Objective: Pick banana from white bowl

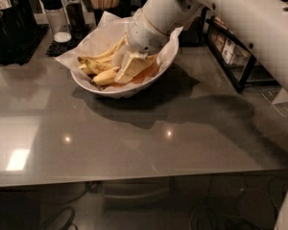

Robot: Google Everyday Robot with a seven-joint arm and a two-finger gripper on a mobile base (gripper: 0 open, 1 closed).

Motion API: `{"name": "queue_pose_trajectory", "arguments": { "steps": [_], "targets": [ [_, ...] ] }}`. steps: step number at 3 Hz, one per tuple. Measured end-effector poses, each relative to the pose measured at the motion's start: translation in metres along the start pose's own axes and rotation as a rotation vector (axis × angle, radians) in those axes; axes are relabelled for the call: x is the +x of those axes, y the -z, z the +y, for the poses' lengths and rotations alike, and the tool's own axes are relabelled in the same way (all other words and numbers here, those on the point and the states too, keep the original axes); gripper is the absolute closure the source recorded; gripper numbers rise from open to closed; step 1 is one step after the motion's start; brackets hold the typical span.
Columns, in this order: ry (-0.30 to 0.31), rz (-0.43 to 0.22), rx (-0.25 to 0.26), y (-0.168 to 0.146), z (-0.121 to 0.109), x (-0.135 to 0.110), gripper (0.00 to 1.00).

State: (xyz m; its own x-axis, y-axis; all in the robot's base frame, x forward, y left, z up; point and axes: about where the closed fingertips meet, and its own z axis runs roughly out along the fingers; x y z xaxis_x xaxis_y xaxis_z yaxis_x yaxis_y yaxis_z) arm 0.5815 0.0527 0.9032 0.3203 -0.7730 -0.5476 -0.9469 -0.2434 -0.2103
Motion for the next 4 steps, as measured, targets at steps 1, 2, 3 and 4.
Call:
{"name": "queue_pose_trajectory", "arguments": {
  "steps": [1, 2, 3, 4],
  "targets": [
    [-0.012, 0.001, -0.002, 0.000, 0.002, 0.002, 1.00],
    [-0.035, -0.026, 0.026, 0.009, 0.007, 0.006, 1.00],
    [-0.033, -0.047, 0.092, 0.039, 0.009, 0.004, 1.00],
    [-0.020, -0.054, 0.154, 0.076, 0.011, 0.003, 1.00]
  ]
}}
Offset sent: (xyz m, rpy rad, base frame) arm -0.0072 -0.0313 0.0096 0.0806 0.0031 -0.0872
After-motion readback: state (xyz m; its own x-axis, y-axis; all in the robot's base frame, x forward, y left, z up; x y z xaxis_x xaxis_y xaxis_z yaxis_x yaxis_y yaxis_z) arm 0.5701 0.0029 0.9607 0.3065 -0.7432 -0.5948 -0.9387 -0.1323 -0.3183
